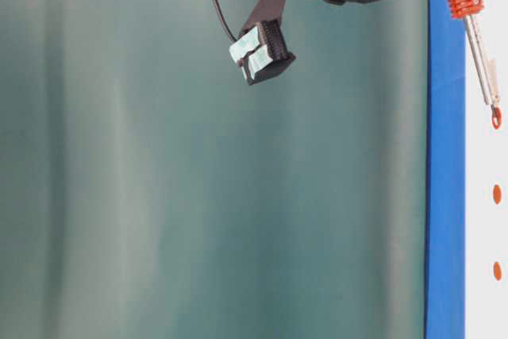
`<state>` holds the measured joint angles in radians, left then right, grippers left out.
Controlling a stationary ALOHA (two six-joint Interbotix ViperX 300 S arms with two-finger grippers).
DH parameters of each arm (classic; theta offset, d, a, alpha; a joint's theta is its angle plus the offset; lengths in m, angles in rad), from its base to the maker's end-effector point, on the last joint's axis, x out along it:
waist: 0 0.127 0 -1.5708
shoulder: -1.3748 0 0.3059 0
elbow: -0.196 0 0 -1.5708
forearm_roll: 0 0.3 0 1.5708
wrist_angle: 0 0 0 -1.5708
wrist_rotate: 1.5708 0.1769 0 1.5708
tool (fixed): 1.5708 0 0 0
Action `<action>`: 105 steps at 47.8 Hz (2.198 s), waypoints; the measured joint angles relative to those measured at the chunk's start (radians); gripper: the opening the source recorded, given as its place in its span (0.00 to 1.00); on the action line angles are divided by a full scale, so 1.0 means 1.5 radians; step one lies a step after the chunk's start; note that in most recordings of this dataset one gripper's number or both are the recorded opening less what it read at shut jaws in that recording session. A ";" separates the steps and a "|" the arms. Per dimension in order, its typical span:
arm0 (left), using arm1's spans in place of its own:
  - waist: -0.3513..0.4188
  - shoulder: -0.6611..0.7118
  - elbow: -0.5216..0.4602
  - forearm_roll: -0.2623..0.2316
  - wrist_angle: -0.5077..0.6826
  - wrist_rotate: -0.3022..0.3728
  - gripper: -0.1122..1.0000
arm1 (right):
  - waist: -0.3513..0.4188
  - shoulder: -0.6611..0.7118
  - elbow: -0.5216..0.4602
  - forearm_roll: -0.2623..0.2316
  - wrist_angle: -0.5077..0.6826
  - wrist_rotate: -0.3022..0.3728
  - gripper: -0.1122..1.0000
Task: Touch the tip of the soldering iron to the mark.
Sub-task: 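Lower the iron tip onto the rightmost red dot and hold, then lift the iron and carry it down off the board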
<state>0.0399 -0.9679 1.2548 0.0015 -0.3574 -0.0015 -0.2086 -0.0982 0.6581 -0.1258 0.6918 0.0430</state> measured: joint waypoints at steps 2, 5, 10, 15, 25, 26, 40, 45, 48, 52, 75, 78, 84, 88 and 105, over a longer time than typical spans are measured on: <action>0.000 0.000 0.001 0.000 0.000 0.000 0.10 | 0.000 0.001 0.000 0.000 0.000 0.000 0.16; 0.000 0.000 0.001 0.000 0.000 0.000 0.10 | 0.000 0.001 -0.001 0.000 -0.001 0.000 0.16; 0.000 -0.001 0.000 0.000 0.000 0.000 0.10 | 0.000 0.000 0.000 0.000 -0.001 0.001 0.16; 0.000 -0.001 0.001 -0.001 0.000 0.000 0.10 | 0.000 0.001 0.000 0.000 -0.001 0.000 0.16; 0.000 0.000 0.000 0.000 0.000 0.000 0.10 | 0.000 0.001 -0.001 0.000 0.000 0.000 0.16; 0.000 0.000 0.000 0.000 0.000 0.000 0.10 | 0.000 0.001 -0.001 0.000 -0.001 0.000 0.16; 0.000 0.000 0.000 0.000 0.000 0.000 0.10 | 0.000 0.000 0.000 0.000 -0.001 0.000 0.16; 0.000 0.000 0.001 0.000 0.000 0.000 0.10 | 0.000 0.000 0.000 0.000 -0.001 0.000 0.16; 0.000 0.000 0.001 0.000 0.000 0.000 0.10 | 0.000 0.001 0.000 0.000 -0.001 0.000 0.16; 0.000 0.000 0.001 0.000 0.000 0.000 0.10 | 0.000 0.001 0.000 0.000 -0.002 0.000 0.16; 0.000 0.000 0.000 0.000 0.000 0.000 0.10 | 0.000 -0.075 -0.027 0.000 0.057 0.000 0.16; -0.001 -0.001 0.001 0.000 0.001 0.000 0.10 | 0.000 -0.092 -0.035 0.000 0.077 -0.001 0.16; -0.002 -0.001 0.001 0.000 0.000 0.000 0.10 | 0.000 -0.128 -0.053 0.000 0.114 -0.002 0.16; -0.002 -0.001 0.001 -0.001 0.000 0.000 0.10 | 0.000 -0.146 -0.063 -0.001 0.128 -0.002 0.16; -0.004 -0.001 0.001 0.000 0.000 -0.001 0.10 | 0.009 -0.159 -0.065 -0.002 0.137 0.039 0.16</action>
<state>0.0337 -0.9695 1.2563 0.0015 -0.3574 -0.0031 -0.1948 -0.3359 0.5599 -0.1289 0.8974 0.1012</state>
